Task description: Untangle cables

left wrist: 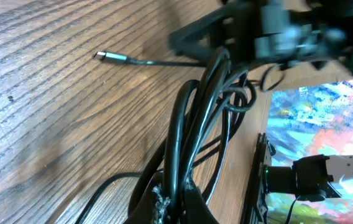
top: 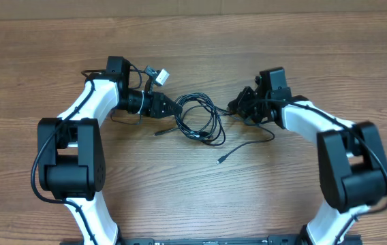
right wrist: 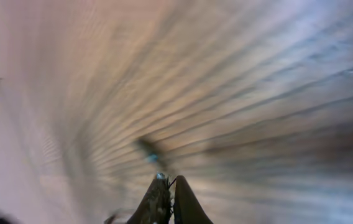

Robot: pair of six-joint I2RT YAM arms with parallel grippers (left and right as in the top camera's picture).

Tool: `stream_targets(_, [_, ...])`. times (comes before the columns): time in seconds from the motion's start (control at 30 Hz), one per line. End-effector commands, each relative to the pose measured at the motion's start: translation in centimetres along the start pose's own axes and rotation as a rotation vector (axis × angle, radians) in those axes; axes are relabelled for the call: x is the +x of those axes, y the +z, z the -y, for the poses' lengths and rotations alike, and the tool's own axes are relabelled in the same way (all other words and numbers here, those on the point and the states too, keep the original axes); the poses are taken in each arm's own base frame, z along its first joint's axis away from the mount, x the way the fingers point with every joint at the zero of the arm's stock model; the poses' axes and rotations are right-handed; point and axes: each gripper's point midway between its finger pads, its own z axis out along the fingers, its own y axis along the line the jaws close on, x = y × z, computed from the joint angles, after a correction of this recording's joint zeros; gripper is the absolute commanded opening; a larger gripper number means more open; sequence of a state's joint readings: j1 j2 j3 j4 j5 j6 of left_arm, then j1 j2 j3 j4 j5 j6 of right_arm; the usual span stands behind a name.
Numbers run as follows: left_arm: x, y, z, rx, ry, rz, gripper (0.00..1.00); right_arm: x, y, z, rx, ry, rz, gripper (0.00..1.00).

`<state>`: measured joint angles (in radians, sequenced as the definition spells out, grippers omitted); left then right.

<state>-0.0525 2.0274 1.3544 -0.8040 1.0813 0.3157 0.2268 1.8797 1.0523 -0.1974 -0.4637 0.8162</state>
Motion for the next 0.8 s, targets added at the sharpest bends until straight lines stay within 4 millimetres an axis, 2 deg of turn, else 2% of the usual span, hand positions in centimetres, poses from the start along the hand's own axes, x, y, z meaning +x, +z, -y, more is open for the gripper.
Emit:
stream_targets(0.0, [-0.6, 0.0, 0.6, 0.035, 0.003, 0.014, 0.04, -0.8, -4.1, -4.3, -0.088, -0.098, 0.079, 0.04])
stream_targets(0.13, [-0.6, 0.0, 0.6, 0.035, 0.003, 0.014, 0.04, -0.1, -6.8, -6.4, -0.120, -0.128, 0.103, 0.04])
stream_targets(0.23, [-0.6, 0.0, 0.6, 0.035, 0.000, 0.014, 0.04, 1.1, -7.9, -6.9, -0.100, -0.140, 0.106, 0.04])
stream_targets(0.33, [-0.6, 0.0, 0.7, 0.036, 0.000, 0.014, 0.04, 1.8, -8.3, -6.6, -0.050, -0.163, 0.126, 0.04])
stream_targets(0.43, [-0.6, 0.0, 0.7, 0.036, 0.000, 0.014, 0.04, 0.8, -8.3, -4.9, 0.048, -0.162, 0.192, 0.04])
stream_targets(0.47, [-0.6, 0.0, 0.7, 0.036, 0.000, 0.014, 0.04, 0.4, -8.3, -4.1, 0.087, -0.148, 0.209, 0.10])
stream_targets(0.5, [-0.6, 0.0, 0.6, 0.036, 0.000, 0.014, 0.04, 0.2, -8.4, -3.5, 0.106, -0.131, 0.214, 0.22])
stream_targets(0.67, [-0.6, 0.0, 0.6, 0.036, 0.000, 0.014, 0.04, -0.5, -7.2, -1.1, 0.098, -0.027, 0.137, 0.41])
stream_targets(0.77, [-0.6, 0.0, 0.6, 0.036, 0.000, 0.014, 0.04, 0.0, -5.5, -0.2, 0.044, 0.026, 0.025, 0.47])
